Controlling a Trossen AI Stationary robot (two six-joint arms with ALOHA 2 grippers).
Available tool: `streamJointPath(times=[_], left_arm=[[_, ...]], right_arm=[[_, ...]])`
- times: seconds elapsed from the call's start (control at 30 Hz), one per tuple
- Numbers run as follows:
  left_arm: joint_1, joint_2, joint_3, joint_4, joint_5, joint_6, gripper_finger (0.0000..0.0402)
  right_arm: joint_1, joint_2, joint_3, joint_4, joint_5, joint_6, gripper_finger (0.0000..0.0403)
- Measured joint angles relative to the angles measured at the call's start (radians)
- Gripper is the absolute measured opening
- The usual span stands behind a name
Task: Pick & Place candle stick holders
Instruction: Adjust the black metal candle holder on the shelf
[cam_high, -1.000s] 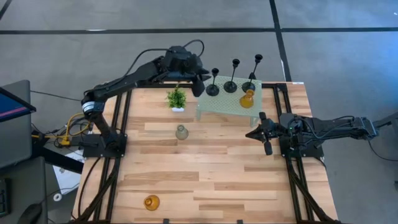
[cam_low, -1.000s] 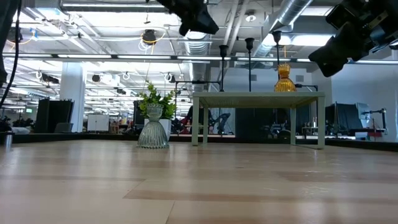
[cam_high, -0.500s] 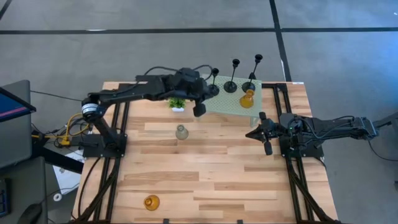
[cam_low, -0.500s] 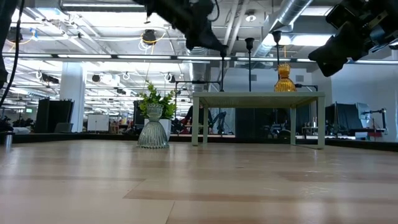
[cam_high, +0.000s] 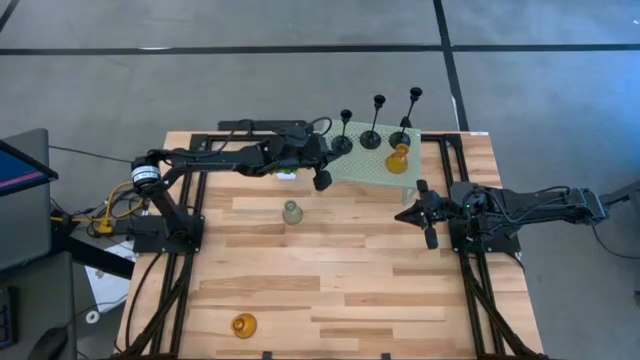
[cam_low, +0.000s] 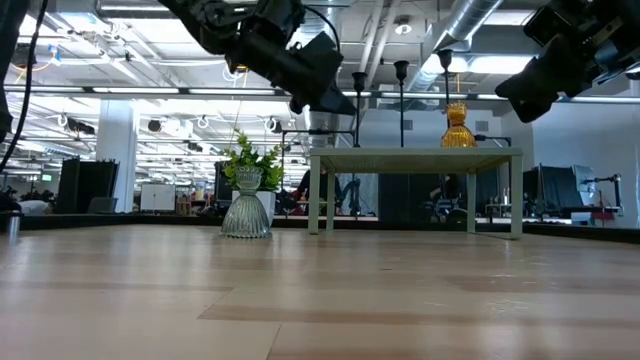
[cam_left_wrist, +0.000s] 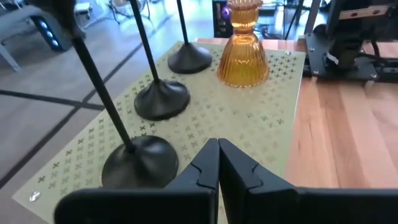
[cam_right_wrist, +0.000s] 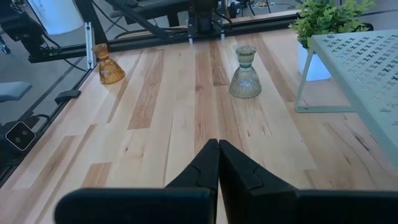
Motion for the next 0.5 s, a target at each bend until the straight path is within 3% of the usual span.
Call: streamJointPath(times=[0.5], left_arm=[[0.057, 0.137, -0.008, 0.193, -0.015, 0.024, 0.0001]], right_arm=[[0.0, 0.0, 0.0, 0.024, 0.0, -0.001, 0.0]])
